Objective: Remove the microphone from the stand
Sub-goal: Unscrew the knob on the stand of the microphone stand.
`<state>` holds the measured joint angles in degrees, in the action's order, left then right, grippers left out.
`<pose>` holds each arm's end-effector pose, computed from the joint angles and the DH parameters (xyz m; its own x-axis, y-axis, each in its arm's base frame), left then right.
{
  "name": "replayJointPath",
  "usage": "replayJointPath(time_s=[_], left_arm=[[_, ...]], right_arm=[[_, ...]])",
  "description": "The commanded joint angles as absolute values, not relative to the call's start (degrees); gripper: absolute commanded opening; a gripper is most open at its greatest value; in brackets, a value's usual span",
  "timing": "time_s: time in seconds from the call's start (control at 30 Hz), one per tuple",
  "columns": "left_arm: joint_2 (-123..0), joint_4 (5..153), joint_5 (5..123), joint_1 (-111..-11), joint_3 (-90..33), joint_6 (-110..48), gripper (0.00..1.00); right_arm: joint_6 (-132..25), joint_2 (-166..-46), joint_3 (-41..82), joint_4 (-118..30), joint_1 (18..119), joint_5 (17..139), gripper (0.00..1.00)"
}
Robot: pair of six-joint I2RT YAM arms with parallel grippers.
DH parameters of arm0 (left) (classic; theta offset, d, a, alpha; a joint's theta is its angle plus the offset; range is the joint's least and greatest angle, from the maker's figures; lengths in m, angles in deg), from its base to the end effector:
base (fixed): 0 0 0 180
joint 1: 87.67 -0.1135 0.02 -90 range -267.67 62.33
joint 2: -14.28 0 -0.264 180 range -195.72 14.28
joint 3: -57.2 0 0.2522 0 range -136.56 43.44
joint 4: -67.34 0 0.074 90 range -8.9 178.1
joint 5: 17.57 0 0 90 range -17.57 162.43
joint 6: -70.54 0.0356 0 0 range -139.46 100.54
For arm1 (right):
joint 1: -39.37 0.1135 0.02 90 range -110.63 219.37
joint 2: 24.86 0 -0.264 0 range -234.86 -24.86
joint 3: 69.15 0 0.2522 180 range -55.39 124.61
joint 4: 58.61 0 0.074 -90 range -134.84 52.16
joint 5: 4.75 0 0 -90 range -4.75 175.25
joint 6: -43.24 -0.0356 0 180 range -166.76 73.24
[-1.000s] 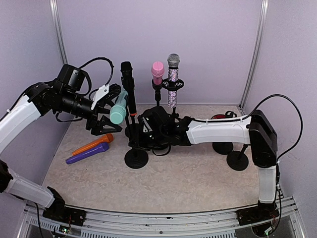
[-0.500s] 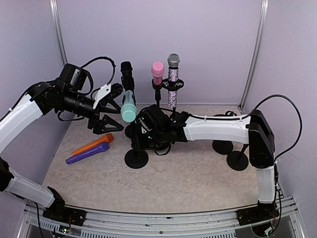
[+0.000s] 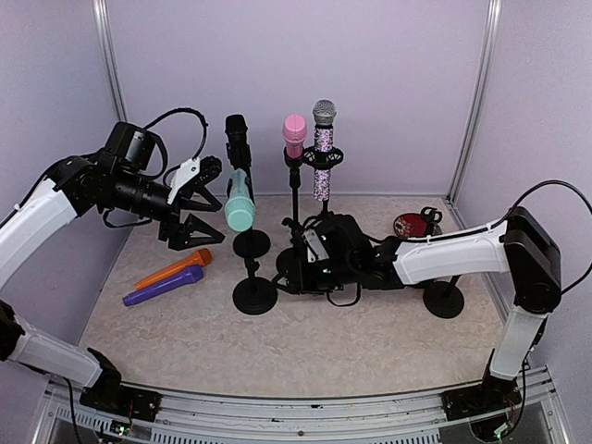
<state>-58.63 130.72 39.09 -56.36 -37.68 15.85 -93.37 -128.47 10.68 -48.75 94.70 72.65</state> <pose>0.2069 -0.1488 0.3916 -0.0067 0.5692 -0.8221 0.9683 0.2090 0.1368 0.2231 0.3362 0.2082 -0.8748 -0.0181 -0.4841 -0.3933 0.6098 0.6880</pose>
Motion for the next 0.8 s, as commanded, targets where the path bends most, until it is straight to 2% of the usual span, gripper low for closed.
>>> replayJointPath(time_s=[0.0, 0.23, 0.5, 0.77], left_arm=[[-56.05, 132.98, 35.83, -60.66, -35.63, 17.90, 0.79], [-52.73, 133.83, 32.23, -67.45, -29.84, 19.83, 0.79], [-50.69, 136.17, 29.75, -73.55, -26.35, 23.20, 0.79], [-50.06, 135.68, 28.45, -75.62, -24.84, 23.36, 0.79]], right_arm=[[-96.13, -127.74, 9.34, -62.38, 93.77, 69.11, 0.43], [-93.41, -133.24, 16.21, -61.87, 94.79, 71.67, 0.37], [-89.10, -140.55, 25.93, -52.54, 96.72, 76.74, 0.30], [-86.90, -141.08, 28.81, -45.65, 98.34, 83.24, 0.24]])
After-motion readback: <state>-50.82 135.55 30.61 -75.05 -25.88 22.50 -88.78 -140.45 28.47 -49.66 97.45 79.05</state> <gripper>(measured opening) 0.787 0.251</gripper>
